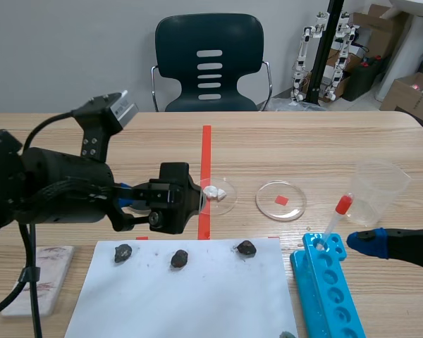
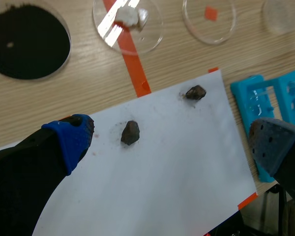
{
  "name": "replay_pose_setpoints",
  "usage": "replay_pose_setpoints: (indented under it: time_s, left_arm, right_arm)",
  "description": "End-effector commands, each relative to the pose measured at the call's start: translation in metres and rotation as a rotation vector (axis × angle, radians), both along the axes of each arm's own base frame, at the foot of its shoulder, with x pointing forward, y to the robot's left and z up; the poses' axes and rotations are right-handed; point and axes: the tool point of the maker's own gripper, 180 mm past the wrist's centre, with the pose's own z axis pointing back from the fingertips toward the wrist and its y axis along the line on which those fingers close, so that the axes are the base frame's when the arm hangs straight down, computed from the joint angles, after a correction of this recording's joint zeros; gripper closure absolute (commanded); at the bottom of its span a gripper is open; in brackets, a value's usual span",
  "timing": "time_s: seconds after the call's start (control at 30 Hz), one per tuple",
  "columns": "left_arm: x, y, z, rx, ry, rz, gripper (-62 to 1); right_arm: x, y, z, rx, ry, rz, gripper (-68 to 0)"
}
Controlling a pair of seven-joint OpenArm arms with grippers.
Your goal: Pick up the middle mineral with the left hand
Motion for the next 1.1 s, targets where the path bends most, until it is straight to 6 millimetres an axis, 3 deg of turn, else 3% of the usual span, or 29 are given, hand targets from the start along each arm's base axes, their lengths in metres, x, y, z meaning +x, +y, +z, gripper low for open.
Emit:
replay_pose_setpoints:
  time_s: [0.0, 0.23, 0.5, 0.77, 1.07]
  left_arm:
    - [0.001, -0.005, -0.005, -0.003, 0.025, -0.015, -62.3]
    - [0.008, -0.005, -0.042, 0.068, 0.179, 0.042, -62.3]
    - [0.015, -0.007, -0.064, 0.137, 0.226, 0.065, -62.3]
    - [0.022, 0.000, -0.072, 0.309, 0.159, 0.102, -62.3]
    - [0.022, -0.008, -0.072, 0.380, 0.115, 0.083, -62.3]
  right_arm:
    - [0.003, 0.000, 0.007, 0.017, -0.024, 0.001, -67.9]
    - [0.003, 0.000, 0.007, 0.017, -0.024, 0.001, -67.9]
    - [0.003, 0.000, 0.007, 0.017, -0.024, 0.001, -67.9]
    - [0.003, 0.001, 0.007, 0.017, -0.024, 0.001, -67.9]
    - [0.003, 0.001, 0.007, 0.017, -0.024, 0.001, -67.9]
